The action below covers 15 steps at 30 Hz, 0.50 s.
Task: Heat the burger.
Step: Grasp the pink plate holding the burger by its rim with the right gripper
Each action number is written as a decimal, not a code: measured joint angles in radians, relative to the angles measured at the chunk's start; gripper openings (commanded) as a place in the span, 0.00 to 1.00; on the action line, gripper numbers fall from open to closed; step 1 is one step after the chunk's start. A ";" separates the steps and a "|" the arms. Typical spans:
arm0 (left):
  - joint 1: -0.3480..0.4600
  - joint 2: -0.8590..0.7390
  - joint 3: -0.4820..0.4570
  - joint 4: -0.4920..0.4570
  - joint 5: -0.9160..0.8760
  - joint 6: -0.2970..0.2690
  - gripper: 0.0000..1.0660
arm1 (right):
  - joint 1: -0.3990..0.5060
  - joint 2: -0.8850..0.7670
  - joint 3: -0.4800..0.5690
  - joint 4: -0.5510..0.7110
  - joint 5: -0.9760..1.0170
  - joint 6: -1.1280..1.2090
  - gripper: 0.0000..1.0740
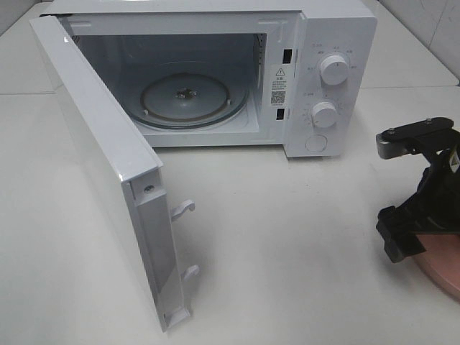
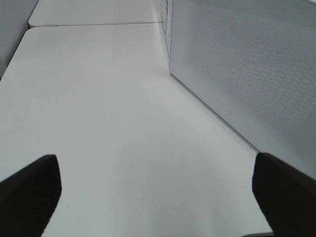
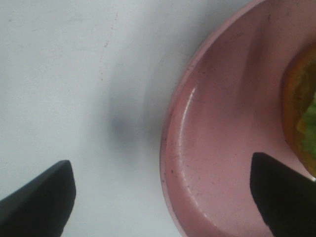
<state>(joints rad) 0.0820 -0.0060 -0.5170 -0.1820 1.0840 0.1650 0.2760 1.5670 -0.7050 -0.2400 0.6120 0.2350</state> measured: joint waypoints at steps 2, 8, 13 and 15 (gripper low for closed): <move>0.000 0.000 0.000 0.000 0.000 0.000 0.92 | 0.000 0.031 0.000 -0.012 -0.019 0.001 0.83; 0.000 0.000 0.000 0.000 0.000 0.000 0.92 | 0.000 0.118 0.000 -0.018 -0.073 0.003 0.81; 0.000 0.000 0.000 0.000 0.000 0.000 0.92 | 0.000 0.166 0.000 -0.018 -0.111 0.007 0.80; 0.000 0.000 0.000 0.000 0.000 0.000 0.92 | 0.000 0.176 0.000 -0.020 -0.129 0.007 0.79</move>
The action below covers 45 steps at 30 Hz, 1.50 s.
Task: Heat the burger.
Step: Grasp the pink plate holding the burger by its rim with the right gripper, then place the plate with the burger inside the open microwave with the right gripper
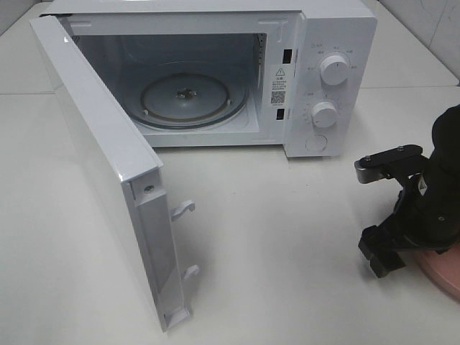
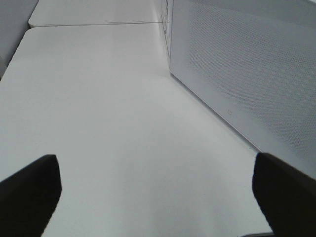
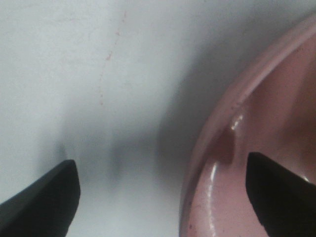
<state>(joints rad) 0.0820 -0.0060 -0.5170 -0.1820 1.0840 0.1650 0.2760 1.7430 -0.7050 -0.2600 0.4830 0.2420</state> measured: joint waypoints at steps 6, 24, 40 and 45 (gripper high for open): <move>0.000 0.000 0.000 0.000 0.000 0.000 0.92 | 0.000 0.033 -0.006 -0.020 -0.013 0.009 0.77; 0.000 0.000 0.000 0.000 0.000 0.000 0.92 | -0.003 0.040 -0.012 -0.080 0.014 0.055 0.00; 0.000 0.000 0.000 0.000 0.000 0.000 0.92 | 0.012 0.040 -0.012 -0.131 0.038 0.132 0.00; 0.000 0.000 0.000 0.000 0.000 0.000 0.92 | 0.039 0.033 -0.011 -0.198 0.077 0.206 0.00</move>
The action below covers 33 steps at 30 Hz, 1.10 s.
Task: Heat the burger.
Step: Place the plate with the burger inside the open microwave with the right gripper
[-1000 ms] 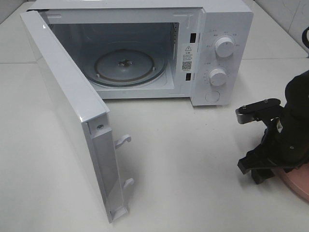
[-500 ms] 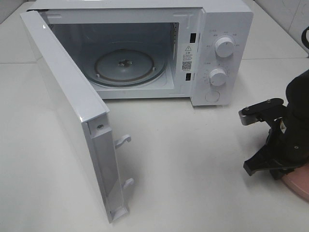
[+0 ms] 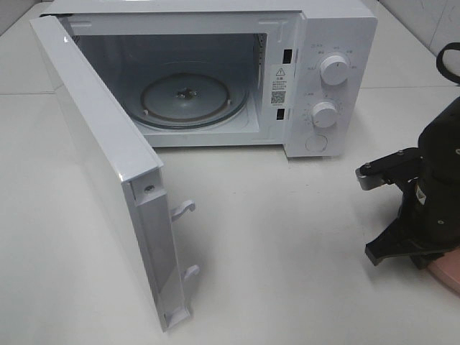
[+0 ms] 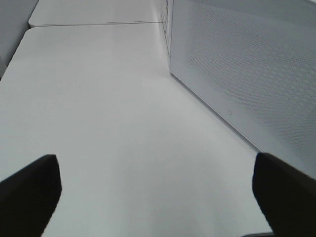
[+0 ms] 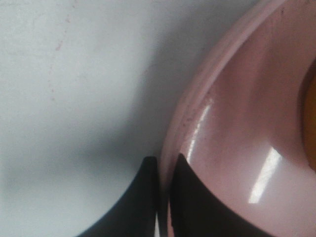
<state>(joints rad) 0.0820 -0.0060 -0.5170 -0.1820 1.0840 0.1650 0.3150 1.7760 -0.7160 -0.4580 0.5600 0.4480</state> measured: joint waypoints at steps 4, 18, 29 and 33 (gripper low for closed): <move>0.000 0.000 0.000 0.000 0.000 0.000 0.92 | 0.016 -0.035 0.003 -0.046 0.048 0.046 0.00; 0.000 0.000 0.000 0.000 0.000 0.000 0.92 | 0.017 -0.149 0.008 -0.105 0.126 0.119 0.00; 0.000 0.000 0.000 0.000 0.000 0.000 0.92 | 0.068 -0.208 0.008 -0.131 0.210 0.137 0.00; 0.000 0.000 0.000 0.000 0.000 0.000 0.92 | 0.106 -0.222 0.008 -0.147 0.228 0.151 0.00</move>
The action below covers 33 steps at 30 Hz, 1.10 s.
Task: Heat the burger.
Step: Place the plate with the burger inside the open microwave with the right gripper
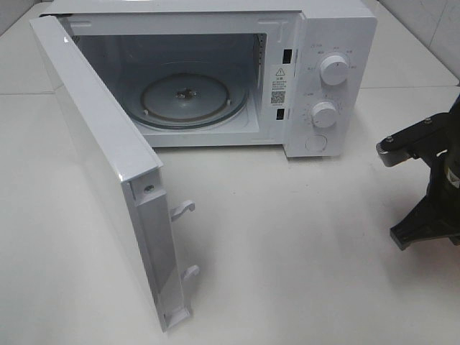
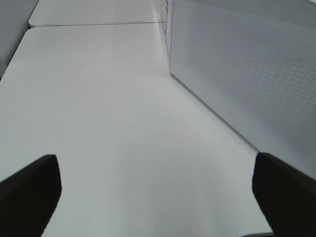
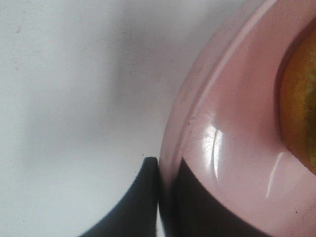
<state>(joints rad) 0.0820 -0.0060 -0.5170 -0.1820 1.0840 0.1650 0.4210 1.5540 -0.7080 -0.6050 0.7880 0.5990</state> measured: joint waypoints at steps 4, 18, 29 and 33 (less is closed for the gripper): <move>0.000 0.000 0.000 0.000 0.000 0.000 0.92 | 0.055 -0.021 0.000 -0.012 0.029 0.011 0.00; 0.000 0.000 0.000 0.000 0.000 0.000 0.92 | 0.209 -0.059 0.000 -0.004 0.127 0.013 0.00; 0.000 0.000 0.000 0.000 0.000 0.000 0.92 | 0.322 -0.119 0.000 0.022 0.185 0.039 0.00; 0.000 0.000 0.000 0.000 0.000 0.000 0.92 | 0.375 -0.127 0.000 0.041 0.215 0.040 0.00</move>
<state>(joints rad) 0.0820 -0.0060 -0.5170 -0.1820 1.0840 0.1650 0.7960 1.4270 -0.7080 -0.5640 1.0030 0.6390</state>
